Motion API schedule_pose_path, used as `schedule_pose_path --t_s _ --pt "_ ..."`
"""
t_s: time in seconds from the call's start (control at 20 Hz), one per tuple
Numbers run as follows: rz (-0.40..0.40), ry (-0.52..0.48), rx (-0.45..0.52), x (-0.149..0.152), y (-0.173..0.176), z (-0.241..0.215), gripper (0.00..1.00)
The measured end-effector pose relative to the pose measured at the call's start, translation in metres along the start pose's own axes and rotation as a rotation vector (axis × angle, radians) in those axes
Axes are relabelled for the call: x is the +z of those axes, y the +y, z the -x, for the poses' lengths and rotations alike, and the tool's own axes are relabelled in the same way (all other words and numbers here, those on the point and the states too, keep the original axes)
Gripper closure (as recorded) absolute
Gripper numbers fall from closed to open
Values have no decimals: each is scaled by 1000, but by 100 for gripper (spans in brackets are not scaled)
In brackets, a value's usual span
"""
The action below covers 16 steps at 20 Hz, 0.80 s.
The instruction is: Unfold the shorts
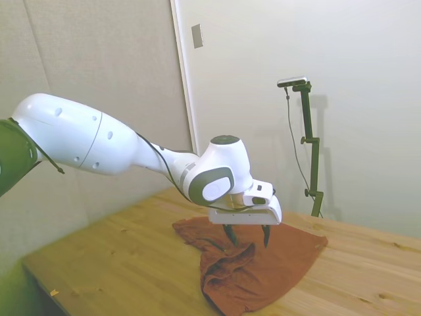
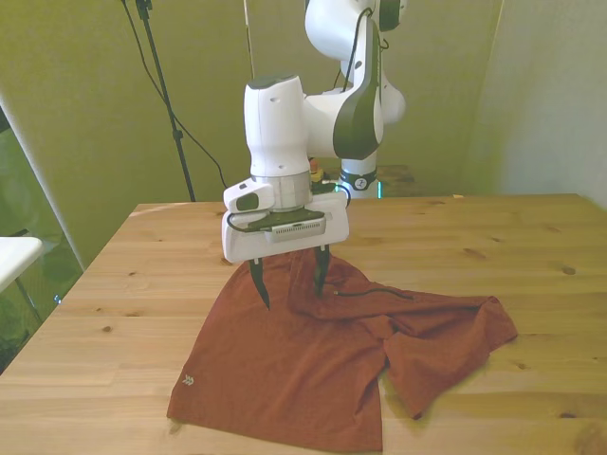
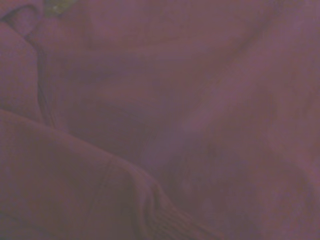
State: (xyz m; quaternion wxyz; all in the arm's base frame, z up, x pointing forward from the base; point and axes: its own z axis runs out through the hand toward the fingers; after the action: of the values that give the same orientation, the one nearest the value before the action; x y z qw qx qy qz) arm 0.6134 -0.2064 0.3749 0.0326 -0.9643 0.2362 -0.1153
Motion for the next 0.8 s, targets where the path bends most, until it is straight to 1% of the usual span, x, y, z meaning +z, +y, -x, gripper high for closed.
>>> schedule_pose_path --t_s 0.2,0.5,0.8 --pt "-2 -18 -11 12 -7 2 100" --pt "-9 -27 -23 20 -17 2 100" --pt "-9 -30 -24 23 -19 -2 100"
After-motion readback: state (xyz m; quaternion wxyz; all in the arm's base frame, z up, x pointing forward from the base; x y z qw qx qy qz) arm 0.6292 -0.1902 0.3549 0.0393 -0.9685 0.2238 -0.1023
